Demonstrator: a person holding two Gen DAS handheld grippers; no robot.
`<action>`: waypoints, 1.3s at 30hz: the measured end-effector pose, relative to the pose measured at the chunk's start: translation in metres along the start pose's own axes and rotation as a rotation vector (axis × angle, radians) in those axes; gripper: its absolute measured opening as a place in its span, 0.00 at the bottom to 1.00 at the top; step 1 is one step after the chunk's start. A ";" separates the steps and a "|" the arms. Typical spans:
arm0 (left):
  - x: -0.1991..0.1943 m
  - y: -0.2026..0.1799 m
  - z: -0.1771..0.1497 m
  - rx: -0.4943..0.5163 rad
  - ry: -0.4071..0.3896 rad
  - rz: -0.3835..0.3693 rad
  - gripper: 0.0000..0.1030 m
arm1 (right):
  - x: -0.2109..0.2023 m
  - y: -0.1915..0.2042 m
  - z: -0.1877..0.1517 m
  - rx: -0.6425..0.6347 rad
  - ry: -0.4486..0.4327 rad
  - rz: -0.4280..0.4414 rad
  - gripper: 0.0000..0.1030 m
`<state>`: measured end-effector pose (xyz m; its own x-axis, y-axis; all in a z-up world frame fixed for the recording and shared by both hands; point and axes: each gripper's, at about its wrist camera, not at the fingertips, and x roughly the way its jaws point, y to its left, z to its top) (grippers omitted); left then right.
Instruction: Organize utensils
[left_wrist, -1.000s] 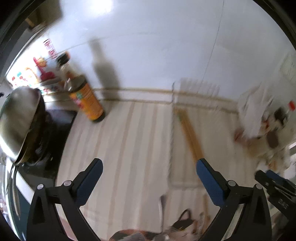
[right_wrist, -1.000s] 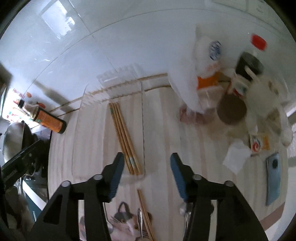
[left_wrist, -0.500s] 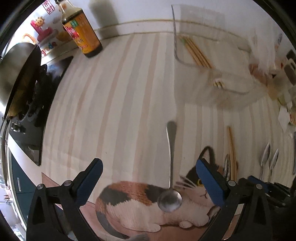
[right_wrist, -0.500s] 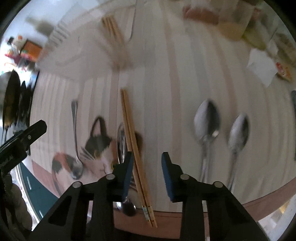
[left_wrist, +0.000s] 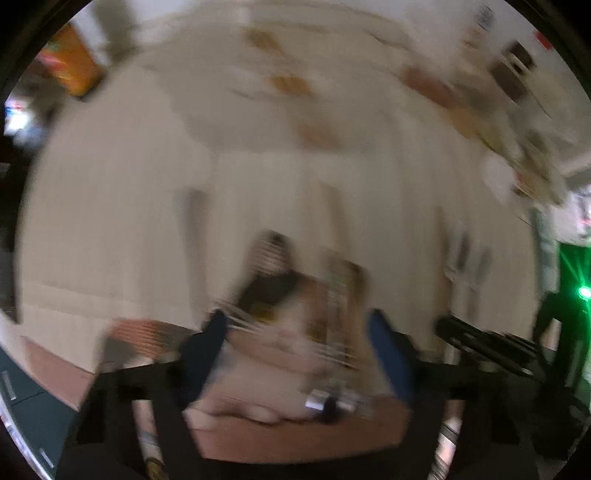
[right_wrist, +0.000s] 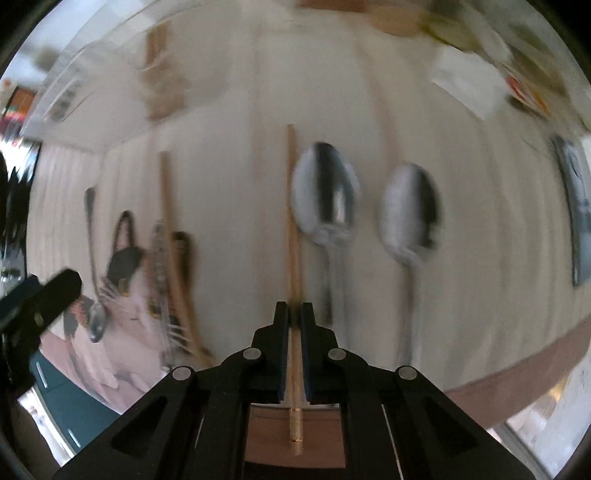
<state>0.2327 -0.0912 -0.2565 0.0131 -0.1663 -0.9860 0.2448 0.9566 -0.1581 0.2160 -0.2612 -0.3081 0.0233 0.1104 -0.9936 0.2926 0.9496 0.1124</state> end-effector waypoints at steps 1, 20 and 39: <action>0.005 -0.007 -0.001 0.007 0.025 -0.028 0.42 | 0.000 -0.007 -0.002 0.011 0.003 -0.002 0.06; 0.049 -0.043 0.008 0.070 0.165 -0.019 0.00 | -0.001 -0.076 -0.027 0.123 -0.008 0.005 0.06; 0.036 -0.036 0.017 0.165 0.093 0.090 0.00 | 0.006 -0.011 -0.026 0.033 -0.011 -0.026 0.07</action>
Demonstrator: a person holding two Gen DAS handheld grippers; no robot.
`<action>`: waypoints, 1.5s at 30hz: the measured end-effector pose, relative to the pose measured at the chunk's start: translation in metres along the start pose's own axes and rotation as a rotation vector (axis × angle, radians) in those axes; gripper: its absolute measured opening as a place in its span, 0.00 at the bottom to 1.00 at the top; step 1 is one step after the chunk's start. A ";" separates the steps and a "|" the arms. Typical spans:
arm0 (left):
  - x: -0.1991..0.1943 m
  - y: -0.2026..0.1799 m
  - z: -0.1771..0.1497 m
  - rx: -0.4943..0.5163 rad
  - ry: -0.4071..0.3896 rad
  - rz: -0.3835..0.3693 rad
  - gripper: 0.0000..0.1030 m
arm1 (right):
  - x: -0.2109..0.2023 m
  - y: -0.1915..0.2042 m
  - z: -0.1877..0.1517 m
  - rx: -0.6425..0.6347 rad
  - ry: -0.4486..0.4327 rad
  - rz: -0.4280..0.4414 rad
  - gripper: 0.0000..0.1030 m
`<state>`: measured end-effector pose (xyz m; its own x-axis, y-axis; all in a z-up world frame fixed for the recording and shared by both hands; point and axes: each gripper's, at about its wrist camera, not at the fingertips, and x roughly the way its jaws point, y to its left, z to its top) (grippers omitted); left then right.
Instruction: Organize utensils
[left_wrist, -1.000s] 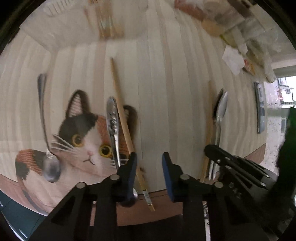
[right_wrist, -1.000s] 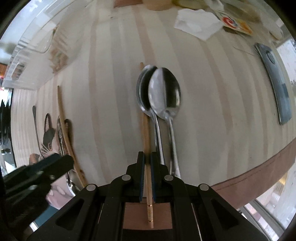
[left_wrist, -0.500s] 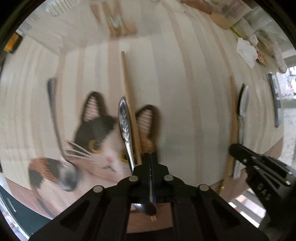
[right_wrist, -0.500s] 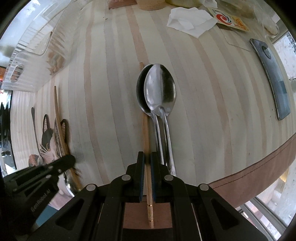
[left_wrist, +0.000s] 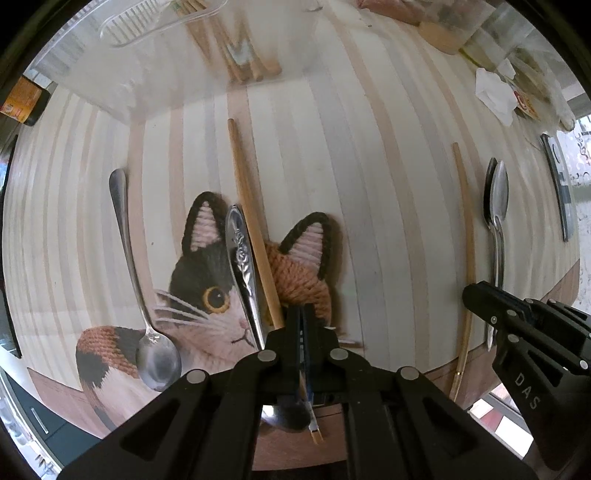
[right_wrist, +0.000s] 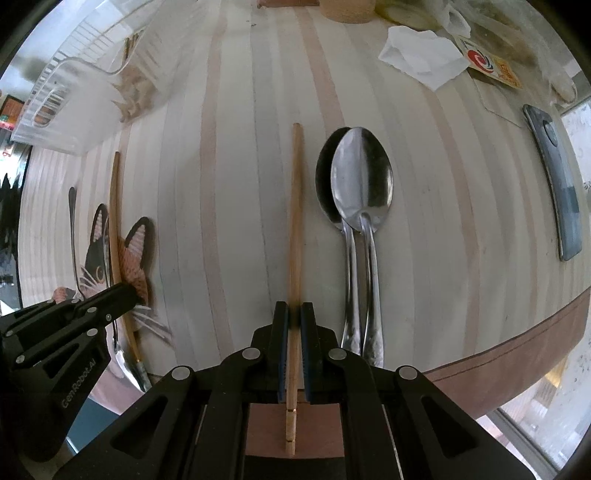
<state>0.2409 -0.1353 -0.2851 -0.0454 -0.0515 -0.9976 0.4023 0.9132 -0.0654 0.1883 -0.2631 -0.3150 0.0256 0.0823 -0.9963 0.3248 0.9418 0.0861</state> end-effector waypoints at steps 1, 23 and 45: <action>0.000 0.001 0.002 -0.004 0.000 -0.009 0.00 | 0.000 0.001 0.000 -0.004 0.000 -0.004 0.07; -0.027 0.102 -0.017 -0.166 -0.021 -0.168 0.02 | -0.006 -0.015 -0.002 0.046 -0.009 0.077 0.06; -0.016 0.114 -0.015 -0.158 0.001 -0.015 0.27 | -0.007 -0.029 -0.008 0.088 -0.011 0.082 0.06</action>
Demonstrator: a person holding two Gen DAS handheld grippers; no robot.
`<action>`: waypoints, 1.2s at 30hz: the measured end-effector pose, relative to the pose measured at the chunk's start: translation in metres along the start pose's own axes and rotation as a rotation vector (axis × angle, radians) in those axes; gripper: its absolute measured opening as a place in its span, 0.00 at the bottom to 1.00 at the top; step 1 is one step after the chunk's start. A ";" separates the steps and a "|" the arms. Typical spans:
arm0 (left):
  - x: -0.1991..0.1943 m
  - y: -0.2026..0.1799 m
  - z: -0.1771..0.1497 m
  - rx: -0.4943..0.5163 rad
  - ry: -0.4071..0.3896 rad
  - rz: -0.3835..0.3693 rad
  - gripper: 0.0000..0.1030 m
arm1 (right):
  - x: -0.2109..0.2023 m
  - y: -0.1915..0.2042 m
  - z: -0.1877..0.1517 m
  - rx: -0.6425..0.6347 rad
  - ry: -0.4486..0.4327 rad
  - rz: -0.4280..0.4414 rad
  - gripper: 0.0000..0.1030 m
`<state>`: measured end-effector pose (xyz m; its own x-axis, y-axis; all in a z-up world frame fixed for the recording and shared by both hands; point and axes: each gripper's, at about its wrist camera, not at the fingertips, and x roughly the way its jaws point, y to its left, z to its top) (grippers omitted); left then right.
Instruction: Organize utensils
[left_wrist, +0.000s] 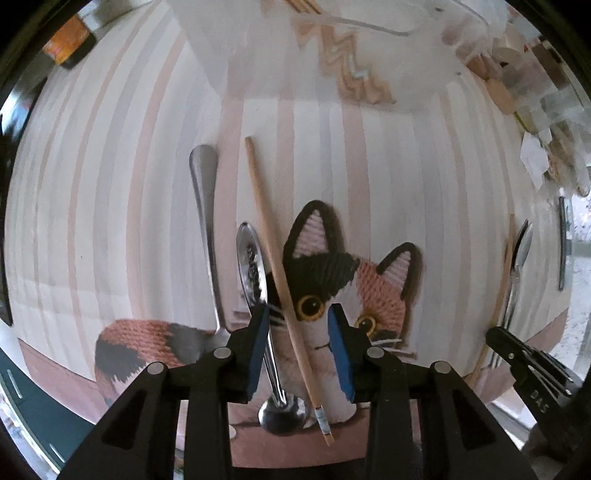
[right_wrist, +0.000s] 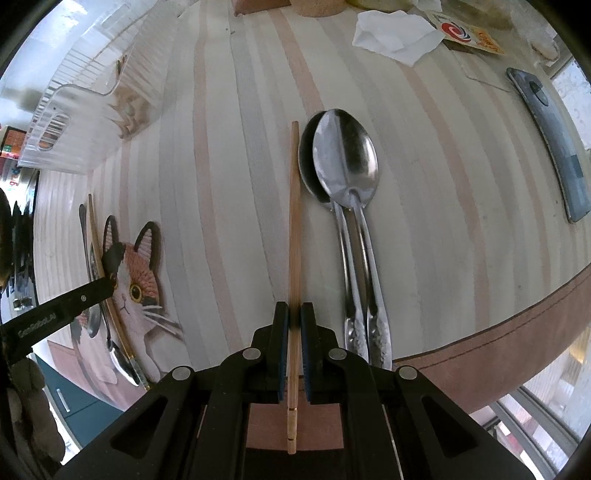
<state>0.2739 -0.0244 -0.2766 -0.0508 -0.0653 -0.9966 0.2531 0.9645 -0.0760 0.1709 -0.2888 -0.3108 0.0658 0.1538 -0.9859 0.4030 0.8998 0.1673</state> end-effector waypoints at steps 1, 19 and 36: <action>0.000 -0.006 0.002 0.017 -0.012 0.027 0.22 | 0.001 0.000 -0.001 0.001 0.001 -0.001 0.06; 0.010 -0.066 0.000 0.066 0.016 -0.060 0.08 | 0.003 -0.008 -0.006 0.031 -0.003 0.012 0.07; 0.009 -0.046 -0.005 0.019 -0.030 0.031 0.40 | 0.004 -0.019 0.002 0.047 0.002 0.038 0.07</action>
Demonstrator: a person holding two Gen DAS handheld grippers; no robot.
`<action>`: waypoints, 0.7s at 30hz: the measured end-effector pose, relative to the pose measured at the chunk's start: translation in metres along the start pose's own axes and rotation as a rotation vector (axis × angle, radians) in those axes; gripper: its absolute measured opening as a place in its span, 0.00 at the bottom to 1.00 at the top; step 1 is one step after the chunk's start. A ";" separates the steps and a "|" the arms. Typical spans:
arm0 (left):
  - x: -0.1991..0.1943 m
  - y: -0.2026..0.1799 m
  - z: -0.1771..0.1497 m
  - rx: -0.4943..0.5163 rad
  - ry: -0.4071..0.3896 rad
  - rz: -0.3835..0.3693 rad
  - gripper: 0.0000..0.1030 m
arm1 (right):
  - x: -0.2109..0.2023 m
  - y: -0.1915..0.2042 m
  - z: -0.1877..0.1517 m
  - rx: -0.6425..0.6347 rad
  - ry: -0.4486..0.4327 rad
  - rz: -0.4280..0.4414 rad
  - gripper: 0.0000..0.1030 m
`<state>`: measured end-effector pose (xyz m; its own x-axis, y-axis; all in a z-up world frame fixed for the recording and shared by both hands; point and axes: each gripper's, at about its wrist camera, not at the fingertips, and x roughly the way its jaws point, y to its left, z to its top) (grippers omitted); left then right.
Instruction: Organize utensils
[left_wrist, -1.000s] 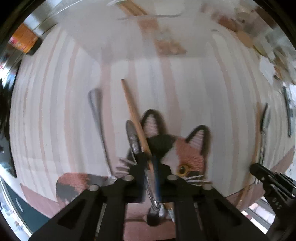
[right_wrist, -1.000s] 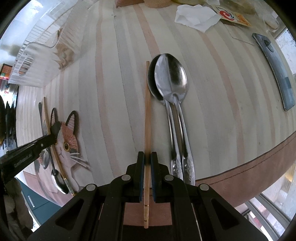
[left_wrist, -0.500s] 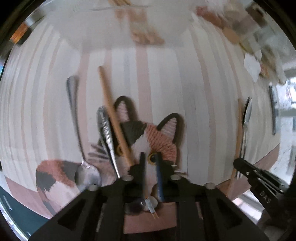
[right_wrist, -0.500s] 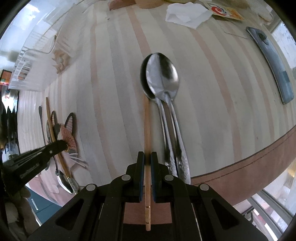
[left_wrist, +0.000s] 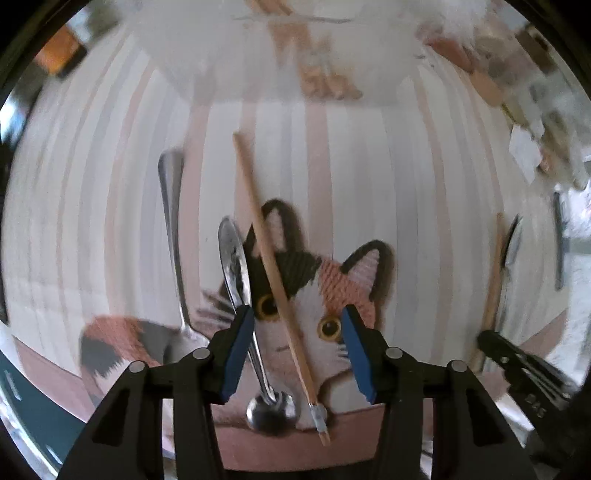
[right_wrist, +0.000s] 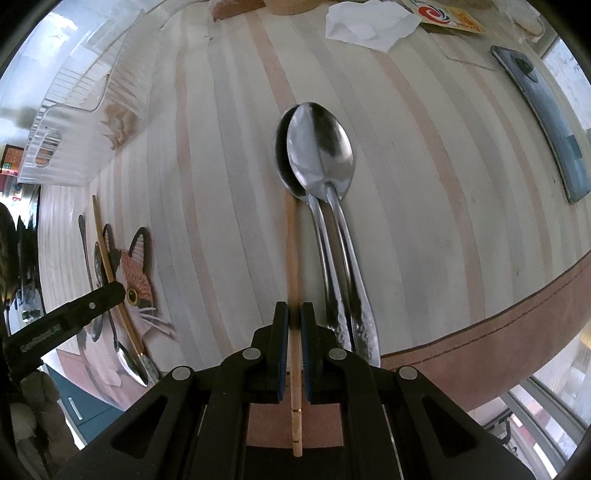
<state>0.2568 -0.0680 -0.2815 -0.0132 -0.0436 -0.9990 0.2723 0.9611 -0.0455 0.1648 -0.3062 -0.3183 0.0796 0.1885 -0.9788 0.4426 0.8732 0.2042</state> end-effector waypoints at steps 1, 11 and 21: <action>0.001 -0.010 0.004 0.023 -0.012 0.041 0.33 | -0.001 0.001 0.001 0.001 -0.001 -0.002 0.07; -0.019 -0.016 0.015 -0.057 -0.021 -0.128 0.26 | 0.001 0.003 -0.001 0.006 -0.002 0.006 0.07; 0.006 0.010 0.007 -0.115 0.088 -0.134 0.26 | 0.000 -0.006 -0.005 0.028 -0.005 0.042 0.07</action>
<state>0.2660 -0.0605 -0.2883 -0.1274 -0.1537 -0.9799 0.1508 0.9734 -0.1723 0.1578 -0.3089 -0.3199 0.1030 0.2222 -0.9695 0.4637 0.8516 0.2444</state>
